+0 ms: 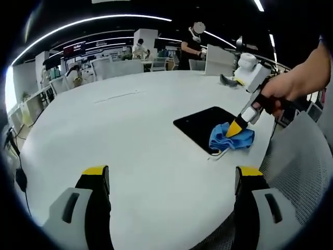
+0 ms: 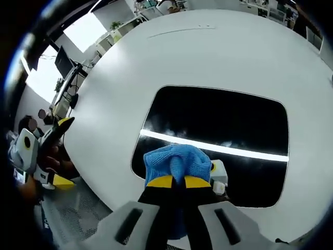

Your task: Wipe the mirror surface with the cleaning cloth until all visible marks leave the cleaned area.

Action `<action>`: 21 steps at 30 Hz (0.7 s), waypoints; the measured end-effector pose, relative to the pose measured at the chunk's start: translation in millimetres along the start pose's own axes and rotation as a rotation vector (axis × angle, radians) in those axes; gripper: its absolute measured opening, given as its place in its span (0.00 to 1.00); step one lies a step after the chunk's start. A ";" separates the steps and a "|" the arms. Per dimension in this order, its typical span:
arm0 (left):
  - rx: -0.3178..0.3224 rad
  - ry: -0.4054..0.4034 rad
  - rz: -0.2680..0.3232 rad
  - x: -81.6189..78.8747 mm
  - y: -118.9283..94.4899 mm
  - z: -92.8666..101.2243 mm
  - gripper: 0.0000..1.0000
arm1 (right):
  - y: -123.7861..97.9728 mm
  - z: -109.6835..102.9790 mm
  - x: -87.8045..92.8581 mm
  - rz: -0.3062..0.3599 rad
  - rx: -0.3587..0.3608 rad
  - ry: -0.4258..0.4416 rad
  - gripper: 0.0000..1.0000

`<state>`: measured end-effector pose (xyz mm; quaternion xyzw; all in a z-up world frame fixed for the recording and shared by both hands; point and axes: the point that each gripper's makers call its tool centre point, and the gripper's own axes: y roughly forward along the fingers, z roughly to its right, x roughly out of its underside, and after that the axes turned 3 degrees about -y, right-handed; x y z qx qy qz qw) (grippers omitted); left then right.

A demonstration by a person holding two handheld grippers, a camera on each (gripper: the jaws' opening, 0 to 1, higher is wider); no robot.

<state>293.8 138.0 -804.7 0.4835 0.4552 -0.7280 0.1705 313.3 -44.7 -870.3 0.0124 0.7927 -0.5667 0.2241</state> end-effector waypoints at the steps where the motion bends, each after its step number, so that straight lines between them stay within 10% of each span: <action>1: 0.027 0.018 0.009 -2.3 1.3 7.2 0.99 | 0.2 -0.4 0.0 0.000 0.005 -0.011 0.00; 8: 0.115 0.025 -0.039 6.4 6.5 27.2 0.99 | -0.6 -0.2 0.3 0.006 0.015 0.011 0.00; 21: 0.084 0.058 -0.016 1.8 4.9 19.0 0.99 | -0.9 -0.7 0.9 0.003 -0.012 -0.014 0.00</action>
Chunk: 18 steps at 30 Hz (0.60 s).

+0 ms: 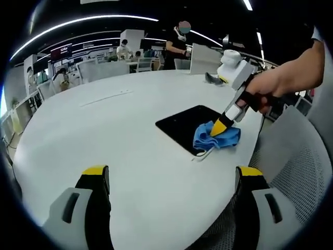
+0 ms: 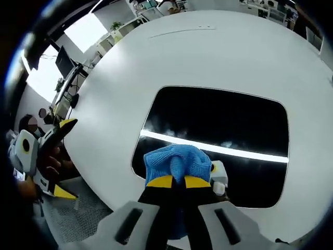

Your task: Wipe the mirror surface with the cleaning cloth until all visible marks leave the cleaned area.

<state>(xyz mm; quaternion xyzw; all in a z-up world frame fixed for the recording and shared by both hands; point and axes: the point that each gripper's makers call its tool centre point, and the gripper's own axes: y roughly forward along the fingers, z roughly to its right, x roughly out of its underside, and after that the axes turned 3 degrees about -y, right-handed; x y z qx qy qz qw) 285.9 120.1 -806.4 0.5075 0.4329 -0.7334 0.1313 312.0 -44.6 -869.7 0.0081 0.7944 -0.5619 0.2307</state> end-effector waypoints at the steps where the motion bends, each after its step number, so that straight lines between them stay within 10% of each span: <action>1: -0.009 -0.008 0.005 -0.7 -1.0 -2.4 0.99 | -0.7 0.8 0.7 0.010 -0.007 0.003 0.00; 18: -0.018 -0.049 0.036 -5.5 -2.8 -5.2 0.99 | -0.7 2.6 -1.2 0.031 -0.021 0.047 0.00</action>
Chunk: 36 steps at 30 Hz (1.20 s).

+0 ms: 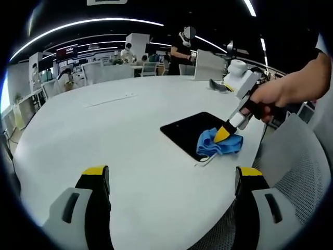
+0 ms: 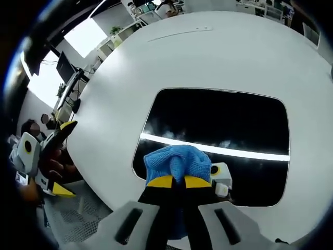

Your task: Wipe the mirror surface with the cleaning cloth until all visible marks leave the cleaned area.

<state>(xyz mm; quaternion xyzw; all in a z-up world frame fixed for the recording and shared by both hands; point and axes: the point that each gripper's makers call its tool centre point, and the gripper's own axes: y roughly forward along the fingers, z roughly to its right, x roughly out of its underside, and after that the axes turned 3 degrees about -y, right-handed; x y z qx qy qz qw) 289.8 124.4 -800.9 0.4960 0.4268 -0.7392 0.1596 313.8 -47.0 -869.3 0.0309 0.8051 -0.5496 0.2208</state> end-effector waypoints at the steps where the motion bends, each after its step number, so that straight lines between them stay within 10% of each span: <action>1: 0.002 -0.002 0.000 -0.1 0.0 0.4 0.99 | 0.1 0.2 0.0 -0.001 -0.004 0.004 0.00; 36: -0.003 -0.030 -0.007 2.4 -0.6 -0.3 0.99 | -13.9 35.4 4.9 0.001 0.047 0.019 0.00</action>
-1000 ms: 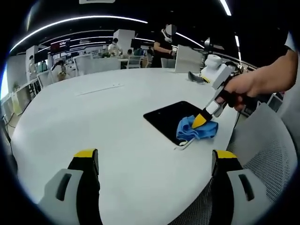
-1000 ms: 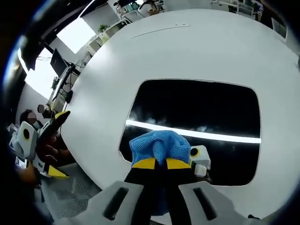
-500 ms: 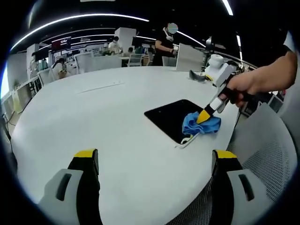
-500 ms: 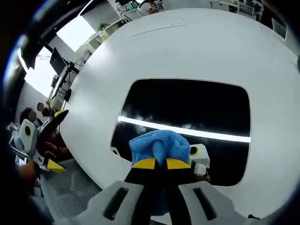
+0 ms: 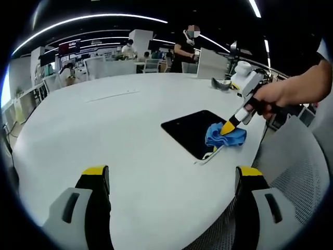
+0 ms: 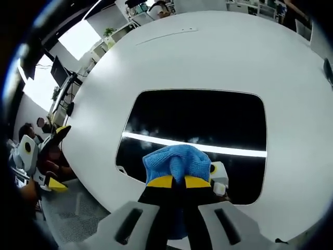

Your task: Wipe the mirror surface with the cleaning cloth until all visible marks leave the cleaned area.

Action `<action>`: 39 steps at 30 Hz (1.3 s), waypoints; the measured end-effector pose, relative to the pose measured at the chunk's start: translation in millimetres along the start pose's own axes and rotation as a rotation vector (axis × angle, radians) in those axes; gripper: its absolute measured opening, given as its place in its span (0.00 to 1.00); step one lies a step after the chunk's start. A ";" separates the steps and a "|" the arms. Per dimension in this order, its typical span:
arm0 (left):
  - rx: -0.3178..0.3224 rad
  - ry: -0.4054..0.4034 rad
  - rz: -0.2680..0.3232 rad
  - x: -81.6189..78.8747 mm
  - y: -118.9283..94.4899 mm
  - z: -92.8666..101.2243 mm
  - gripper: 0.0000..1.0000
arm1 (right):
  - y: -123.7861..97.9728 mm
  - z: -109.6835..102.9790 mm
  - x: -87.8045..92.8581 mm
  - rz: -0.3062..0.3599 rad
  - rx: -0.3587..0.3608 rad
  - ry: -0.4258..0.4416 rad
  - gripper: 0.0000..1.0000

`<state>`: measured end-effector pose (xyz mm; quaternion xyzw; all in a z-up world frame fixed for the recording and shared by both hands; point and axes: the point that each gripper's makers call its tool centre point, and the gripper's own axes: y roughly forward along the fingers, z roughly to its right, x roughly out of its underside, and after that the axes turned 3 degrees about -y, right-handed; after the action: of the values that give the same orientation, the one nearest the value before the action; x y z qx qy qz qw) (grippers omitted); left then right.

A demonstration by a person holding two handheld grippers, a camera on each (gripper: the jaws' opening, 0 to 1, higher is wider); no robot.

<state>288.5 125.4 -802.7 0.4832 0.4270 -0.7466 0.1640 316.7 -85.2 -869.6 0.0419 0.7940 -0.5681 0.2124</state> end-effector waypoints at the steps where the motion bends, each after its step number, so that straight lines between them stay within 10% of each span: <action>1: 0.003 0.001 0.001 0.1 0.3 -0.1 0.99 | -0.2 -0.2 0.3 0.004 0.000 -0.001 0.00; 39: -0.008 -0.001 -0.016 3.3 0.0 -2.9 0.99 | 18.1 10.6 -48.7 0.015 0.033 -0.027 0.00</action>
<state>288.6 128.2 -806.1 0.4785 0.4339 -0.7464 0.1602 369.4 -80.2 -869.7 0.0440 0.7811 -0.5802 0.2266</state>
